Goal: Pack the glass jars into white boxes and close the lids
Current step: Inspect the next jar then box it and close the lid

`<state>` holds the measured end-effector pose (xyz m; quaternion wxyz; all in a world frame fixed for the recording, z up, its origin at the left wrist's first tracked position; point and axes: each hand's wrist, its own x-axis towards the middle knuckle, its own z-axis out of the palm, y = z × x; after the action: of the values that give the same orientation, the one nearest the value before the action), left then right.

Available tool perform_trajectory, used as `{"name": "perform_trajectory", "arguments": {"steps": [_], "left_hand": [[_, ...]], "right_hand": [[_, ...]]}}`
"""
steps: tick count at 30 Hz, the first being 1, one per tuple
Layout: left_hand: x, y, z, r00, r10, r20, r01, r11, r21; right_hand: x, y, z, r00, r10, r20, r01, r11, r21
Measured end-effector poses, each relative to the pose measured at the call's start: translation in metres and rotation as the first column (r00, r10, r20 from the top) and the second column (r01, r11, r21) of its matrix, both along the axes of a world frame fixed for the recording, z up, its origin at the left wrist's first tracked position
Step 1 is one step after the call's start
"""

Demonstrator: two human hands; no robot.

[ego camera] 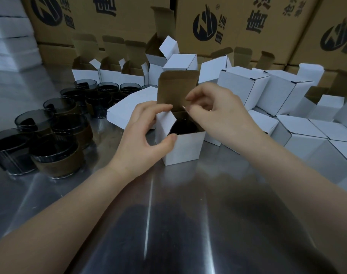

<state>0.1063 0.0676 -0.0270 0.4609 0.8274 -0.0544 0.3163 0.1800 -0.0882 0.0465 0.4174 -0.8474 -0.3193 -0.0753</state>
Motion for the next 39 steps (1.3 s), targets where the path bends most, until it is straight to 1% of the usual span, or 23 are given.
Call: {"name": "perform_trajectory", "arguments": {"steps": [6,9,12,15,20,25,28,30,32,34,36,37,39], "left_hand": [[0.002,0.0,0.001,0.994,-0.048,-0.095,0.043,0.997,-0.057],[0.002,-0.001,0.003,0.987,-0.083,-0.134,0.067,0.99,-0.123],[0.005,0.001,0.006,0.989,-0.089,-0.117,0.062,0.974,-0.218],[0.008,0.002,0.006,0.987,-0.11,-0.119,0.073,0.956,-0.283],[0.008,0.0,0.009,0.988,-0.111,-0.104,0.073,0.945,-0.318],[0.007,-0.001,0.012,0.998,-0.042,-0.052,0.019,0.92,-0.39],[0.004,-0.002,0.014,0.998,-0.047,-0.032,0.031,0.921,-0.388],[0.003,-0.001,0.015,0.999,-0.037,-0.026,0.026,0.936,-0.351],[0.002,0.0,0.015,1.0,-0.016,0.015,0.02,0.953,-0.302],[0.002,0.001,0.015,0.999,0.005,0.054,0.009,0.965,-0.264],[0.003,0.0,0.014,0.998,0.028,0.051,-0.015,0.971,-0.238],[0.003,0.0,0.013,0.999,0.031,0.04,-0.02,0.97,-0.243],[0.002,0.001,0.013,1.0,-0.004,0.019,0.009,0.953,-0.303]], "right_hand": [[0.004,0.0,-0.007,0.999,0.008,-0.042,-0.008,1.0,0.013],[0.006,0.0,-0.007,0.995,0.035,-0.094,-0.033,0.999,0.028],[0.008,0.001,-0.007,0.986,0.047,-0.16,-0.033,0.995,0.091],[0.012,-0.001,-0.005,0.978,0.08,-0.195,-0.056,0.991,0.125],[0.018,-0.003,0.0,0.961,0.123,-0.249,-0.088,0.985,0.148],[0.017,-0.006,0.003,0.952,0.162,-0.26,-0.116,0.976,0.184],[0.015,-0.009,0.005,0.937,0.194,-0.289,-0.136,0.969,0.208],[0.015,-0.012,0.006,0.924,0.231,-0.304,-0.167,0.961,0.221],[0.016,-0.015,0.007,0.903,0.288,-0.319,-0.222,0.948,0.226],[0.018,-0.018,0.008,0.888,0.324,-0.327,-0.265,0.941,0.212],[0.02,-0.02,0.009,0.891,0.329,-0.311,-0.288,0.942,0.172],[0.021,-0.021,0.009,0.896,0.33,-0.295,-0.297,0.943,0.152],[0.022,-0.021,0.008,0.908,0.333,-0.254,-0.315,0.943,0.112]]}}
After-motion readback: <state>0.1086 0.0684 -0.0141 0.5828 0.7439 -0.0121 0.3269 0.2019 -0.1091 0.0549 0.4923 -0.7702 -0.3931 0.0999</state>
